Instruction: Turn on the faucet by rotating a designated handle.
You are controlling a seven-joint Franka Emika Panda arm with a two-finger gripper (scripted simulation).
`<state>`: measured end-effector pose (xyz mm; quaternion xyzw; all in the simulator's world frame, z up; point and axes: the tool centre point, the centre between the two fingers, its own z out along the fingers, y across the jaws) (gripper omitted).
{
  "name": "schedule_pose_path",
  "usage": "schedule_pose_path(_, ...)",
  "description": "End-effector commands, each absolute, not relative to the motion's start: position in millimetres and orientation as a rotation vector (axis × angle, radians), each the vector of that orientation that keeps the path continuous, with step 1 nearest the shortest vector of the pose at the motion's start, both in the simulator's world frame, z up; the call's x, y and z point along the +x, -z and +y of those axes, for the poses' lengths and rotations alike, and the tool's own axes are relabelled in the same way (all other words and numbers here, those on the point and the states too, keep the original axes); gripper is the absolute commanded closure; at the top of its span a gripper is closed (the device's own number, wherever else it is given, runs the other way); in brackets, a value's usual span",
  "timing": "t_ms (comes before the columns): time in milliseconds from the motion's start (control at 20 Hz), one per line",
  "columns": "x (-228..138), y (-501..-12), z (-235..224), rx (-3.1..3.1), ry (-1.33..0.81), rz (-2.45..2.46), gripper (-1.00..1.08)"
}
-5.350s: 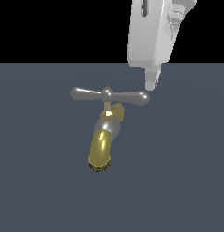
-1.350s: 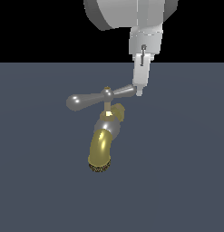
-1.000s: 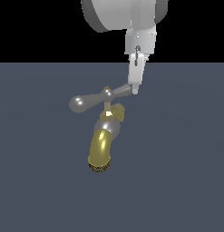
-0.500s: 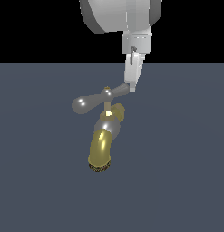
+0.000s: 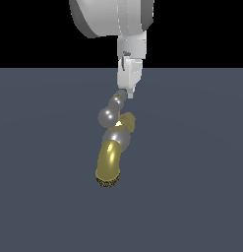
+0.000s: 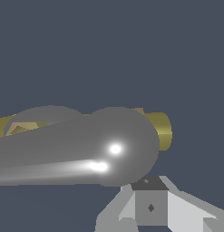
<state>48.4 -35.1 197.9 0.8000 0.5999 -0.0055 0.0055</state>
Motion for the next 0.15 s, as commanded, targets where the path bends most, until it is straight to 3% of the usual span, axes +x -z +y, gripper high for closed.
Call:
schedule_pose_path(0, 55.4, -198.2, 16.5, 2.46, 0.001, 1.954, 1.08)
schedule_pose_path(100, 57.4, -198.3, 22.5, 2.459, 0.0, 1.956, 1.08)
